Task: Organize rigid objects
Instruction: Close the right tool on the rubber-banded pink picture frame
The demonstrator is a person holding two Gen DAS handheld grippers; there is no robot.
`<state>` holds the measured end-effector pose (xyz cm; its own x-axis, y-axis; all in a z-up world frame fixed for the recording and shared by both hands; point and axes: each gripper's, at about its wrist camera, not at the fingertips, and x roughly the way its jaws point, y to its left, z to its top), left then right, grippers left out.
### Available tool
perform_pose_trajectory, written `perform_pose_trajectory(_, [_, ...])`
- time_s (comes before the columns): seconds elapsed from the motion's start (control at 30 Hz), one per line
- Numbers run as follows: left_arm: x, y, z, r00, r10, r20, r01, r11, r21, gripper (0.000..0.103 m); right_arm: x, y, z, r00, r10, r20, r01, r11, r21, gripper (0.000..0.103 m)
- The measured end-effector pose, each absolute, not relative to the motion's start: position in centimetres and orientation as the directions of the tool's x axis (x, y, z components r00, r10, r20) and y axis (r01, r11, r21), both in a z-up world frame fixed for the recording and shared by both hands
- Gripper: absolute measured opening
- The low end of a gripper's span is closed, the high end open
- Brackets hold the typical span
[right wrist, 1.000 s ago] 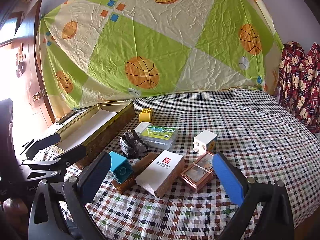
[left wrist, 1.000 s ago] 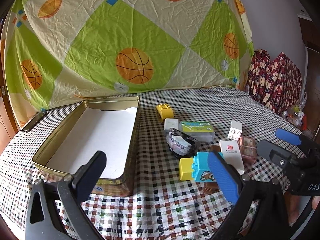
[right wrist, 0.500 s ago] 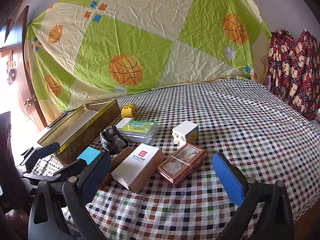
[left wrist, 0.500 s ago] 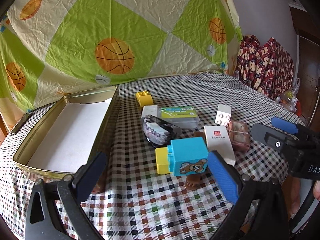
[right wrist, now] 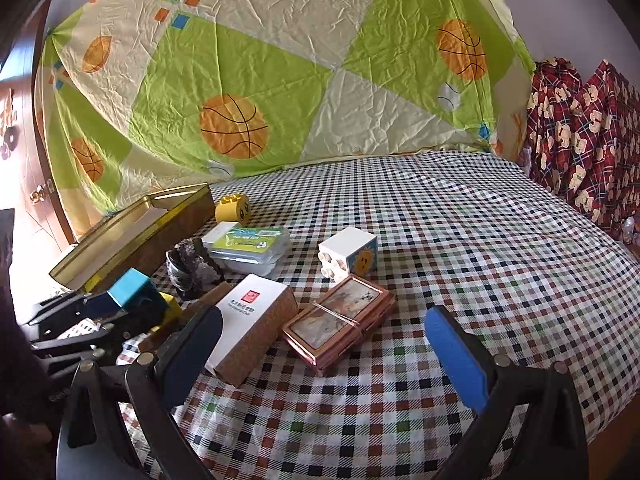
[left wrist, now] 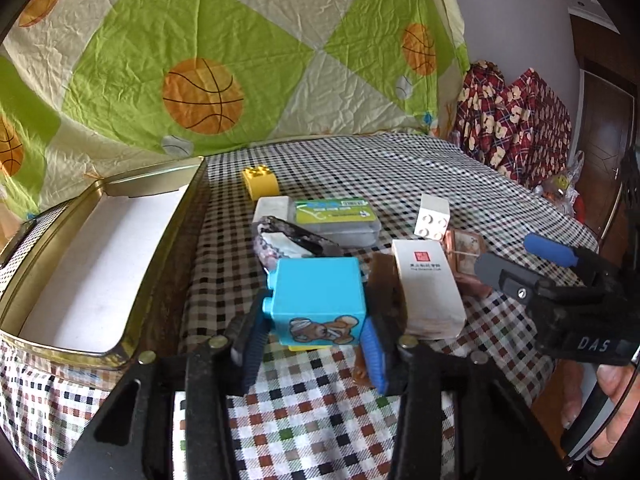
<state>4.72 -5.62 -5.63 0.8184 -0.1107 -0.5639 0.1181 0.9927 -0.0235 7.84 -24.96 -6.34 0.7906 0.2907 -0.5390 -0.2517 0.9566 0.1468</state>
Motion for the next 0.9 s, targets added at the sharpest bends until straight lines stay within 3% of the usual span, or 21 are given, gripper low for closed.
perform_pose_trajectory(0.2, [5.1, -3.8, -5.4, 0.825, -0.102, -0.556, 0.084, 0.995, -0.058, 0.042, 9.3, -25.4, -6.7, 0.756, 0.256, -0.603, -0.247, 0.964, 0.099, 0.101])
perform_pose_trajectory(0.53, [6.2, -4.1, -4.5, 0.827, -0.084, -0.557, 0.092, 0.996, -0.014, 0.042, 12.4, -23.8, -7.3, 0.661, 0.214, -0.719, -0.269, 0.962, 0.039, 0.100])
perform_pose_trajectory(0.57, [6.4, -4.1, -4.5, 0.826, -0.083, -0.557, 0.094, 0.996, -0.009, 0.042, 12.8, -23.6, -7.4, 0.648, 0.212, -0.731, -0.273, 0.961, 0.036, 0.095])
perform_pose_trajectory(0.67, [7.1, -4.1, -4.8, 0.817, -0.093, -0.569, 0.105, 0.994, -0.012, 0.042, 13.2, -23.0, -7.7, 0.625, 0.210, -0.752, -0.301, 0.953, 0.016, 0.092])
perform_pose_trajectory(0.9, [6.7, -4.0, -4.8, 0.820, -0.128, -0.557, 0.140, 0.990, -0.022, 0.042, 12.7, -23.0, -7.7, 0.643, 0.244, -0.726, -0.333, 0.943, 0.021, 0.065])
